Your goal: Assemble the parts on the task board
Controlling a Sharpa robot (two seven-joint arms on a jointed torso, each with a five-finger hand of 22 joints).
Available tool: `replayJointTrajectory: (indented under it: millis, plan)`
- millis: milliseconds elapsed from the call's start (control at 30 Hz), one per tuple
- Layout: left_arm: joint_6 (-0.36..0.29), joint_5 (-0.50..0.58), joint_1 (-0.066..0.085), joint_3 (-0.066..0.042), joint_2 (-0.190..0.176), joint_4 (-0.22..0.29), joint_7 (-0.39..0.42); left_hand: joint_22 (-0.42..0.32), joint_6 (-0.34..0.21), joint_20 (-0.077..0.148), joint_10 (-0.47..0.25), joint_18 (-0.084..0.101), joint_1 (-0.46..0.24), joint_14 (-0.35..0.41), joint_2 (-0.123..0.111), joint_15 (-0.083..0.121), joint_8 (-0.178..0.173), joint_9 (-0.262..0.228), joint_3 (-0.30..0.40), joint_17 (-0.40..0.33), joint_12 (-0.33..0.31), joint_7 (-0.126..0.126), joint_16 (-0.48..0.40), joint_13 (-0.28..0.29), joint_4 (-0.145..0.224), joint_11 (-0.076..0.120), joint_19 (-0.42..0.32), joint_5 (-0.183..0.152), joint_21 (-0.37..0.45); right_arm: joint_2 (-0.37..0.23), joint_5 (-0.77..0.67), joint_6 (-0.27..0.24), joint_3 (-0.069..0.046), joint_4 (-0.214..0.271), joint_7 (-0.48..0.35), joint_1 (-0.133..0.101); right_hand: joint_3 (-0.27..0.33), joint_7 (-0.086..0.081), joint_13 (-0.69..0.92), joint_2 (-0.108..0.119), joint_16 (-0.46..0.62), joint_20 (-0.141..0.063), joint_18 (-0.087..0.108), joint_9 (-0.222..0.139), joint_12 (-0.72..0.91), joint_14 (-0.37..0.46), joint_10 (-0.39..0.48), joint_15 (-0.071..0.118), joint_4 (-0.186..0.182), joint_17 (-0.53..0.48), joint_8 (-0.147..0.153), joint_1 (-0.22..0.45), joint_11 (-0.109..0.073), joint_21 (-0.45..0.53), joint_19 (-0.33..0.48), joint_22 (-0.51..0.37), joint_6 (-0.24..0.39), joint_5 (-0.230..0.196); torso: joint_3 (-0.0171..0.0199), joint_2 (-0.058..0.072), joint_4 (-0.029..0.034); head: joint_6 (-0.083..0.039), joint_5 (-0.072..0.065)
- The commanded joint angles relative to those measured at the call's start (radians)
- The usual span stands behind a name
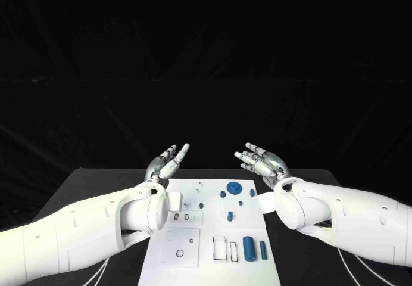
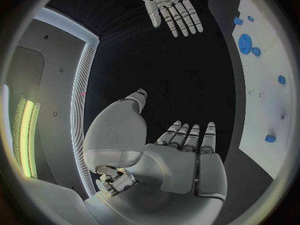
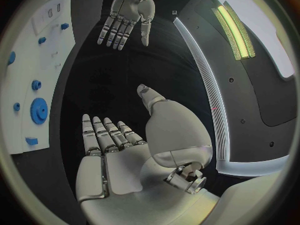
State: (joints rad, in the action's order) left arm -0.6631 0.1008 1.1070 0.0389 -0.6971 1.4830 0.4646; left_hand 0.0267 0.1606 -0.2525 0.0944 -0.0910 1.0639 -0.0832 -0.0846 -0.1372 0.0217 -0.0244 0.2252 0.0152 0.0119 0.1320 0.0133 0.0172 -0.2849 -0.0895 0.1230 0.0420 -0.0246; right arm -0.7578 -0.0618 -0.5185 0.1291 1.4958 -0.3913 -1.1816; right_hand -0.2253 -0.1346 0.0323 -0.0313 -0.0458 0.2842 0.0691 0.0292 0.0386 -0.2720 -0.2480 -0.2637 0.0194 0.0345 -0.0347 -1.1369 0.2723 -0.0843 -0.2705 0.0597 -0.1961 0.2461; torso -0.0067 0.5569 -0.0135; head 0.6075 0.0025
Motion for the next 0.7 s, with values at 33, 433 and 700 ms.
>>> replayJointTrajectory:
  millis: [33,433,700]
  plan:
    - [0.041,0.022,0.002,-0.001,0.002,0.001,-0.004,0.001,0.022,-0.02,0.017,-0.02,0.037,-0.014,0.001,-0.02,0.006,-0.003,0.005,0.004,0.008,0.005,0.006,0.003,-0.011,-0.009,0.0,0.007,-0.008,0.004,-0.075,0.179,0.011,-0.009,0.073,-0.013,-0.003,-0.165,0.025,0.008,-0.062,0.007,0.042,0.027,0.056,-0.294,-0.292,0.022,0.051,0.024,-0.049,-0.1,-0.008,-0.075,-0.153,0.038,-0.225,-0.018,0.0,0.0,-0.0003,0.0,0.0]
    - [0.091,-0.009,0.028,-0.001,-0.078,0.045,0.006,0.119,0.54,-0.043,0.531,-0.042,0.18,-0.653,0.023,-0.063,0.136,-0.069,0.023,0.084,0.125,0.093,0.182,0.056,0.003,-0.113,0.486,0.007,-0.234,-0.017,-0.504,0.077,0.021,-0.044,0.051,-0.054,-0.069,-0.117,0.03,0.024,-0.097,0.002,0.114,0.04,0.089,-0.693,-0.717,0.095,0.117,0.03,-0.106,-0.166,-0.075,-0.203,-0.409,0.086,-0.698,-0.022,-0.0055,0.035,0.0054,0.013,-0.011]
    - [0.118,-0.043,0.05,-0.001,-0.119,0.084,-0.009,0.155,0.669,-0.033,0.79,-0.065,0.228,-0.814,0.018,-0.026,0.156,-0.068,0.021,0.101,0.171,0.081,0.216,0.064,0.013,-0.106,0.593,0.007,-0.318,-0.028,-0.687,0.106,0.018,-0.041,0.129,-0.073,-0.15,-0.083,0.032,0.069,-0.093,-0.028,0.117,0.039,0.066,-0.816,-0.838,0.134,0.141,0.035,-0.096,-0.151,-0.112,-0.249,-0.497,0.097,-0.788,-0.009,-0.0096,0.06,0.0125,0.014,-0.019]
